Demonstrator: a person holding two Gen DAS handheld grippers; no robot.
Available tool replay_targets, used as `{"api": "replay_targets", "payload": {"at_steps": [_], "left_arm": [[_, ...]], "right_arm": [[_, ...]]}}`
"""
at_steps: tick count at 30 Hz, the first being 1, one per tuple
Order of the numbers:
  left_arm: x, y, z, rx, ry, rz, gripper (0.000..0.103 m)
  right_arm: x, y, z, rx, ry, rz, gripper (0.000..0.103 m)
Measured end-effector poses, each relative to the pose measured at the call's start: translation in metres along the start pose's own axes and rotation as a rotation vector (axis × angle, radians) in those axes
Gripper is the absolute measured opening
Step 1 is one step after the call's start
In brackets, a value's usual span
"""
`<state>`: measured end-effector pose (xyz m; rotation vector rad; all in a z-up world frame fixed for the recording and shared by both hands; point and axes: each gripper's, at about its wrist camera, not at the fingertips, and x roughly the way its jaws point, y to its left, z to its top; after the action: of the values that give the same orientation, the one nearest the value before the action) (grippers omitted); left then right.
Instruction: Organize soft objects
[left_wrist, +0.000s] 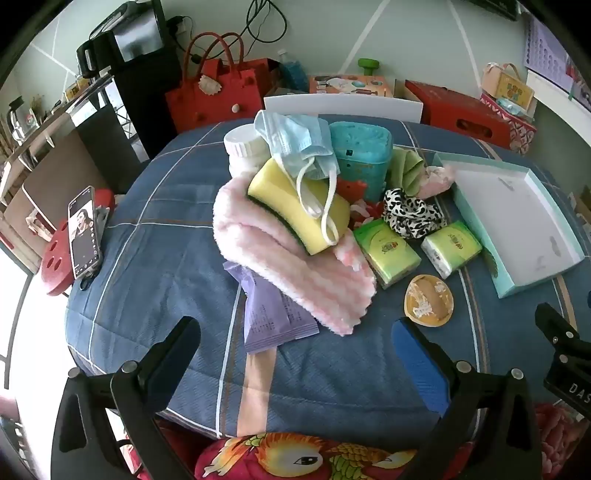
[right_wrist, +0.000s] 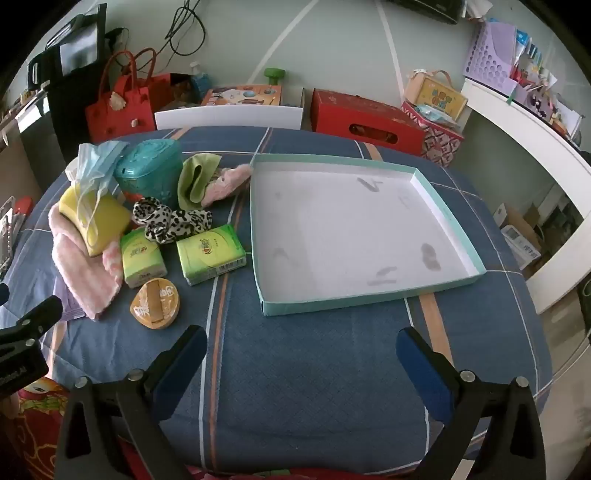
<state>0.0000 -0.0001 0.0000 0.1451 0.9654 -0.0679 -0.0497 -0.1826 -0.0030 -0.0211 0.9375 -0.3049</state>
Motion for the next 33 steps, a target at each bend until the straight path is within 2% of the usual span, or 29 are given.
{"api": "replay_targets", "payload": {"at_steps": [33], "left_arm": [[0.0031, 0.0008, -0.001, 0.0, 0.017, 0.014, 0.103]], "right_arm": [[-0.0004, 0.0007, -0.0002, -0.002, 0.001, -0.003, 0.103]]}}
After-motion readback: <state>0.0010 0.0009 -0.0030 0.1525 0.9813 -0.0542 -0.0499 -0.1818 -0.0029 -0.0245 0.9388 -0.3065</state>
